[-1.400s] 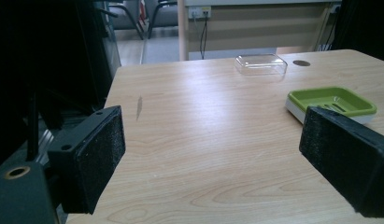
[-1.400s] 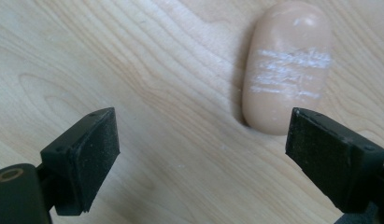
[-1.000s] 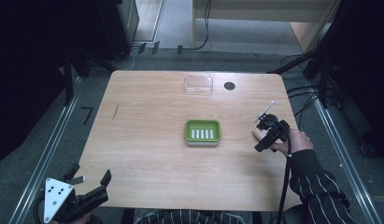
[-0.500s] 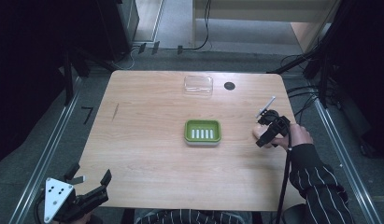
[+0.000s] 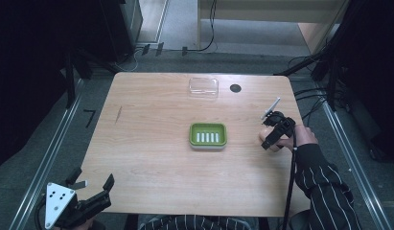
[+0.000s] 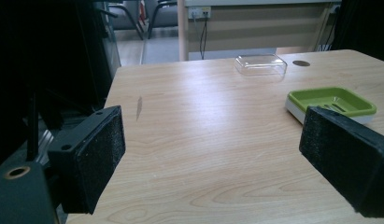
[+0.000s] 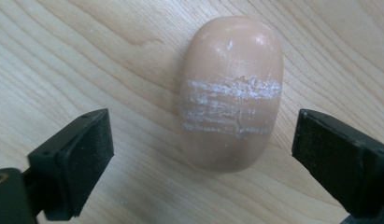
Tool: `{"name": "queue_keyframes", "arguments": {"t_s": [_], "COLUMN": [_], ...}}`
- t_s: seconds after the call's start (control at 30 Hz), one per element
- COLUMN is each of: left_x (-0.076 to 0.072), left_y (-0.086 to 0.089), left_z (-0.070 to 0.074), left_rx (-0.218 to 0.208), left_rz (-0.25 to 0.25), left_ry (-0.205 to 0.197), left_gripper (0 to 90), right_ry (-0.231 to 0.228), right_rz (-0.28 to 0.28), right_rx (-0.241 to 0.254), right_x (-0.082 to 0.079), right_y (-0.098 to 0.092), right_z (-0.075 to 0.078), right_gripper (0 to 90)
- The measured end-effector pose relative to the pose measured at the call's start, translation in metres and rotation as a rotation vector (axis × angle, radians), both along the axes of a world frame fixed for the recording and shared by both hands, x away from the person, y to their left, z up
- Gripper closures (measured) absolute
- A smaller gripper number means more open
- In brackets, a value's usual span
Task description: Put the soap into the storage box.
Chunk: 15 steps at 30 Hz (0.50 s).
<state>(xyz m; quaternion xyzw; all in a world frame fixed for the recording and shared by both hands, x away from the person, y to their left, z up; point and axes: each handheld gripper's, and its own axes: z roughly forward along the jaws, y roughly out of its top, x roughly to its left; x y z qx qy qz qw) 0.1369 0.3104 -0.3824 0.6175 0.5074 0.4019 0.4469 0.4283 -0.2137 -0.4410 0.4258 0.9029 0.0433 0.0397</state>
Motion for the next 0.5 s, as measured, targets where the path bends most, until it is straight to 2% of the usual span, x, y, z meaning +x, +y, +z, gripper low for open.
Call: {"name": "queue_keyframes", "arguments": {"t_s": [0.2, 0.5], "left_x": [0.0, 0.0], "left_y": [0.0, 0.0], "left_z": [0.0, 0.0], "left_rx": [0.001, -0.001], "left_rz": [0.001, 0.002], "left_ry": [0.002, 0.002], "left_gripper": [7.2, 7.2], "right_ry": [0.022, 0.035], "right_rz": [-0.021, -0.04], "right_rx": [0.009, 0.005], "right_x": [0.009, 0.018], "right_y": [-0.001, -0.002], "right_z": [-0.008, -0.017], "right_gripper": [0.7, 0.4]}}
